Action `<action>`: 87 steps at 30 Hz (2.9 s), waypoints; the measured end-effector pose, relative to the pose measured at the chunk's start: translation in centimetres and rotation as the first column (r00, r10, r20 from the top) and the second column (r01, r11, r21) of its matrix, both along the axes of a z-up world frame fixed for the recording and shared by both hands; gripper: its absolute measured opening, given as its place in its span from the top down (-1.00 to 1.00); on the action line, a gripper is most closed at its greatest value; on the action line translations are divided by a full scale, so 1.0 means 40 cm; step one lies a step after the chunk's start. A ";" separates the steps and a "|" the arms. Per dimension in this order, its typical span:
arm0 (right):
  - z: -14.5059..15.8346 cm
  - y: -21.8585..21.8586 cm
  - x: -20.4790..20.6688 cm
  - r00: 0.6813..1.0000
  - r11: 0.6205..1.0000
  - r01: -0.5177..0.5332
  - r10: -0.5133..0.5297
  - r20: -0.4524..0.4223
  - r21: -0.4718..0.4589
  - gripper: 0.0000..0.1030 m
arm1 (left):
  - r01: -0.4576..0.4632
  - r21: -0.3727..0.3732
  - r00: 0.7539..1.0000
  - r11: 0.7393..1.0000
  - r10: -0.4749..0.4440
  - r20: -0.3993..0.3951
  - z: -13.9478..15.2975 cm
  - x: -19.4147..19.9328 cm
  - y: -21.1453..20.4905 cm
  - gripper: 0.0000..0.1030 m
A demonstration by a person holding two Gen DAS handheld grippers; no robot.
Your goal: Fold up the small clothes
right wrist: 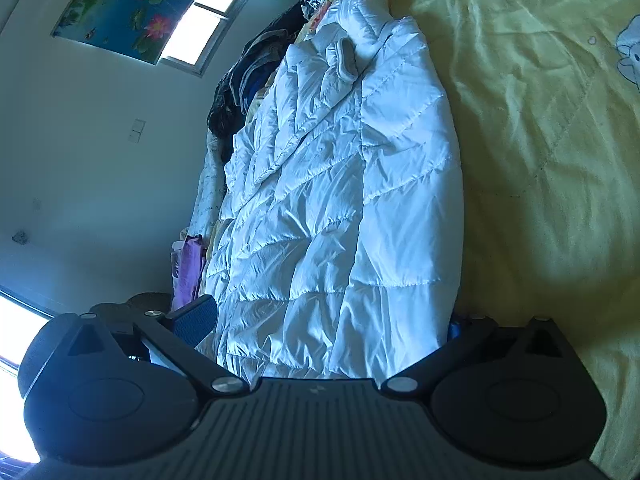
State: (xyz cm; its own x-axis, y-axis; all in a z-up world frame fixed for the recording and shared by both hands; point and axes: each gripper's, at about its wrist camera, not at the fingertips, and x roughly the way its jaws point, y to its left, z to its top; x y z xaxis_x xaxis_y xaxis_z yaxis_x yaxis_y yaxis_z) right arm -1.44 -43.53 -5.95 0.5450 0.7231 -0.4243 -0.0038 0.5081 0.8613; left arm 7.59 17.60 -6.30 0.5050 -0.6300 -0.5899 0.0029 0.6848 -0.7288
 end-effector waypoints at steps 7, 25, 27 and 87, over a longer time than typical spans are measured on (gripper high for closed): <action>-0.029 -0.022 -0.024 0.997 0.981 -0.003 0.017 -0.072 0.194 -1.00 | 0.042 0.010 0.999 0.999 -0.042 0.004 -0.001 -0.004 -0.008 -1.00; -0.112 0.019 -0.106 0.993 0.977 0.036 -0.011 -0.121 0.208 0.75 | 0.013 0.155 1.000 0.988 -0.011 -0.016 0.002 -0.009 -0.023 0.28; -0.112 0.017 -0.108 0.993 0.976 0.038 -0.012 -0.120 0.215 0.75 | 0.022 0.128 0.999 0.992 -0.018 -0.032 -0.005 -0.011 -0.016 0.29; -0.108 -0.183 0.862 0.952 0.809 0.287 -0.298 -0.062 0.514 -0.48 | -0.193 -0.222 0.981 0.956 0.184 -0.061 0.047 0.888 -0.035 0.24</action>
